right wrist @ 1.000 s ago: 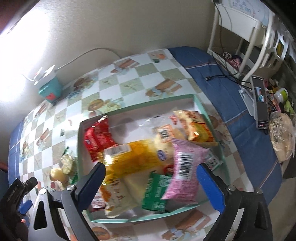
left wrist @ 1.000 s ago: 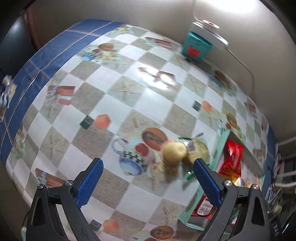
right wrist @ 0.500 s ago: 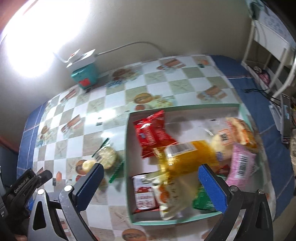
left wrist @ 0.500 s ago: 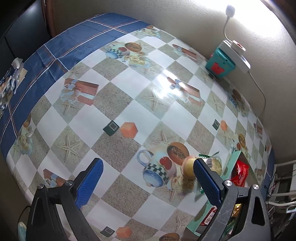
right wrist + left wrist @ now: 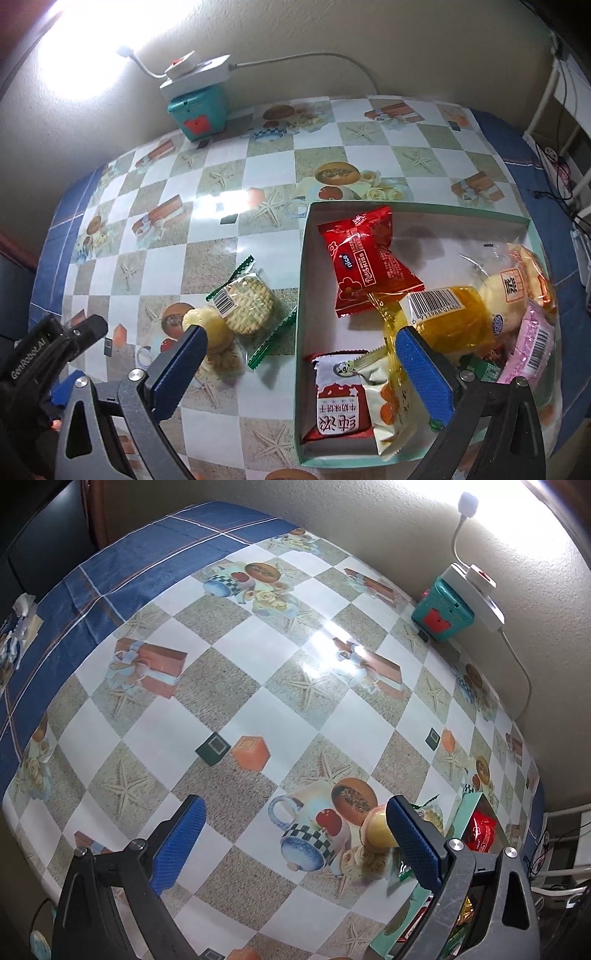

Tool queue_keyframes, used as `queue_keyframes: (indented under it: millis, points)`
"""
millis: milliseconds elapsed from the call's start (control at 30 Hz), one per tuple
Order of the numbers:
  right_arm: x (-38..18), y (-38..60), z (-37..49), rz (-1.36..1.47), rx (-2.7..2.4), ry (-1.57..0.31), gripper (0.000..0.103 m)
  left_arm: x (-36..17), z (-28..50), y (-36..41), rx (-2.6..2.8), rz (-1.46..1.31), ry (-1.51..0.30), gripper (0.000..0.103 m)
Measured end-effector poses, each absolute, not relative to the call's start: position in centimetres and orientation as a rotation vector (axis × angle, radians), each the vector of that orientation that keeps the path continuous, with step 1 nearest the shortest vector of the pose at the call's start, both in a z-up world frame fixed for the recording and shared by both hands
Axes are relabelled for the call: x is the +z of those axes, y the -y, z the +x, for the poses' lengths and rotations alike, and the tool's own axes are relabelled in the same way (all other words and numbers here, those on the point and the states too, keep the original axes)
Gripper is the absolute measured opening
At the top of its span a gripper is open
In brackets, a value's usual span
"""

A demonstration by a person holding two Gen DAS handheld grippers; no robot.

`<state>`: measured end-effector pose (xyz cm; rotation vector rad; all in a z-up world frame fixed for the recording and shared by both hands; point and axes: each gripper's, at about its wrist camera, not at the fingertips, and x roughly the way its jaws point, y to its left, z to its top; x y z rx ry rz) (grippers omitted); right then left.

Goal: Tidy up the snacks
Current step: 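Move both grippers back toward the yellow bun and round cracker pack, then grasp the yellow bun with the left gripper while the right grasps the cracker pack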

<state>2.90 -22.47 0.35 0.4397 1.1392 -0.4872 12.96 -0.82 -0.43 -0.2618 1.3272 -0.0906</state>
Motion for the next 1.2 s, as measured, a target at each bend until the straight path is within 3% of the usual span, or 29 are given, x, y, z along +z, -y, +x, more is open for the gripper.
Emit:
queue_keyframes:
  millis: [633,700,767,1100,1200]
  points:
    - [-0.7,23.6,4.8,0.406,-0.485,-1.166,0.103,-1.8,13.5,4.3,-0.226,-0.247,-1.384,0.096]
    - [-0.7,24.0,4.8,0.411,-0.490,-1.166,0.103,-2.0,13.5,4.8,-0.251,-0.241,-1.394,0.082]
    - [-0.9,24.5,4.7,0.420,-0.500,-1.168,0.103,-2.5,13.5,5.5,-0.271,-0.241,-1.416,0.076]
    - [-1.1,26.7,3.7,0.477,-0.539,-1.161,0.103,-3.4,12.9,8.0,-0.332,-0.213,-1.442,0.075]
    - [-1.2,27.1,3.5,0.486,-0.546,-1.161,0.103,-3.5,12.8,8.3,-0.345,-0.203,-1.447,0.065]
